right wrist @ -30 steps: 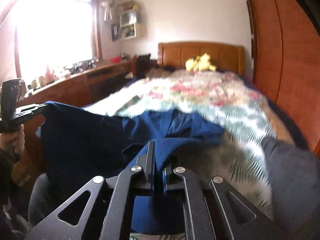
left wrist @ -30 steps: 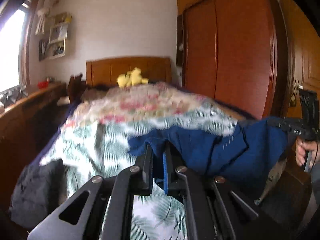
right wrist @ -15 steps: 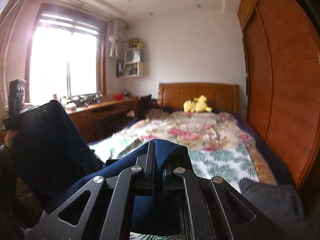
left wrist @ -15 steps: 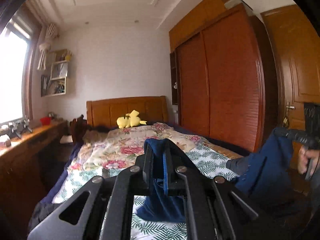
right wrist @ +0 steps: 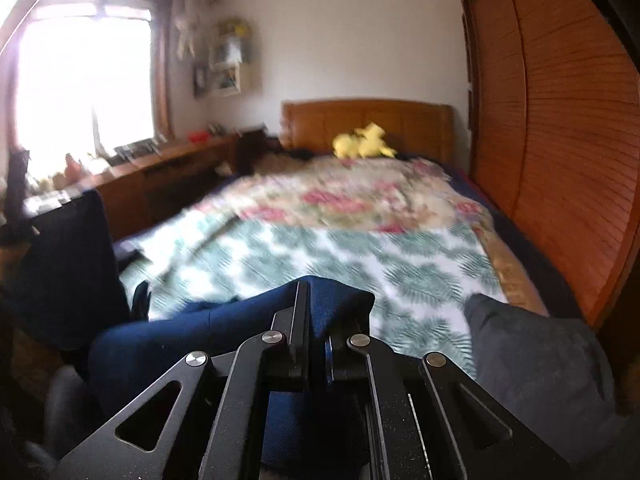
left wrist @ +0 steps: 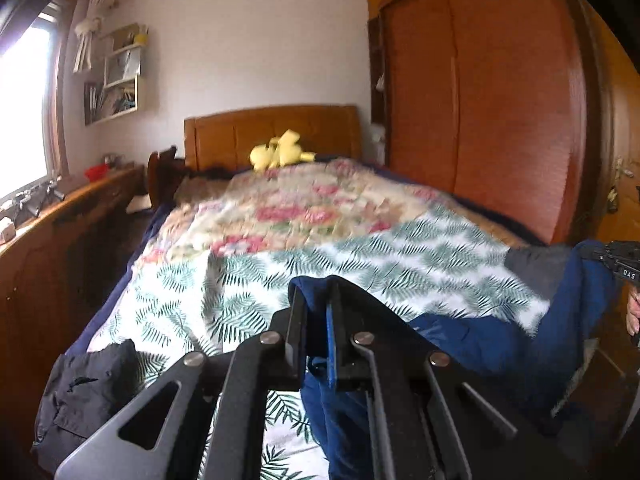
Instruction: Fold large clothes
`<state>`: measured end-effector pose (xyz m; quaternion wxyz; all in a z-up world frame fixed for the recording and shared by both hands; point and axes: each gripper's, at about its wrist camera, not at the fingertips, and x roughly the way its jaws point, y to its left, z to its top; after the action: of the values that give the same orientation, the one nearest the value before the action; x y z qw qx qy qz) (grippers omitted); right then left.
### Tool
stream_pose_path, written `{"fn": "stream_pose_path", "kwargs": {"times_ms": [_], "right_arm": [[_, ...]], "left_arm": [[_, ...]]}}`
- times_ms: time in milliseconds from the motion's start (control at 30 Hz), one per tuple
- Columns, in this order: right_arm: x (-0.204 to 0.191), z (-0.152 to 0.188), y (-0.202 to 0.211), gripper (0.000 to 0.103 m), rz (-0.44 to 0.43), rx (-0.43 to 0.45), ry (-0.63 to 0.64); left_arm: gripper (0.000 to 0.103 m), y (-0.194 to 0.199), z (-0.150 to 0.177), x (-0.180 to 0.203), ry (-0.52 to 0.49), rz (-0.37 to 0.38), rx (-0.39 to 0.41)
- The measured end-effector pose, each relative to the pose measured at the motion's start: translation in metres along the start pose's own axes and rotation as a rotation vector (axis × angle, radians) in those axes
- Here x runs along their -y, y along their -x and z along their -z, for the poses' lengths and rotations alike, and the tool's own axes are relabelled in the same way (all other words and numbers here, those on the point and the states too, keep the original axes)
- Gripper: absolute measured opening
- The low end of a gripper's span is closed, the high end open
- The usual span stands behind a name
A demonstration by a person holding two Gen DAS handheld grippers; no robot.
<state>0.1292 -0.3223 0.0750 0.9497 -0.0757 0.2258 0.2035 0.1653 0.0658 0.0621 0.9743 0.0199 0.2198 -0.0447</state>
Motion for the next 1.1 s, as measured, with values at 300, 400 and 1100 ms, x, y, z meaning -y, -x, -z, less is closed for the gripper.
{"fn": "stream_pose_path", "kwargs": {"times_ms": [300, 400, 1100], "right_arm": [[0.013, 0.057, -0.092, 0.003, 0.098, -0.18, 0.034], [0.013, 0.067, -0.101, 0.006, 0.121, -0.201, 0.048], [-0.024, 0.091, -0.092, 0.057, 0.083, -0.216, 0.043]], "left_arm": [[0.006, -0.059, 0.038, 0.023, -0.046, -0.022, -0.127], [0.007, -0.059, 0.043, 0.021, -0.033, -0.022, -0.138], [0.021, 0.005, 0.09, 0.007, 0.047, 0.0, 0.043]]}}
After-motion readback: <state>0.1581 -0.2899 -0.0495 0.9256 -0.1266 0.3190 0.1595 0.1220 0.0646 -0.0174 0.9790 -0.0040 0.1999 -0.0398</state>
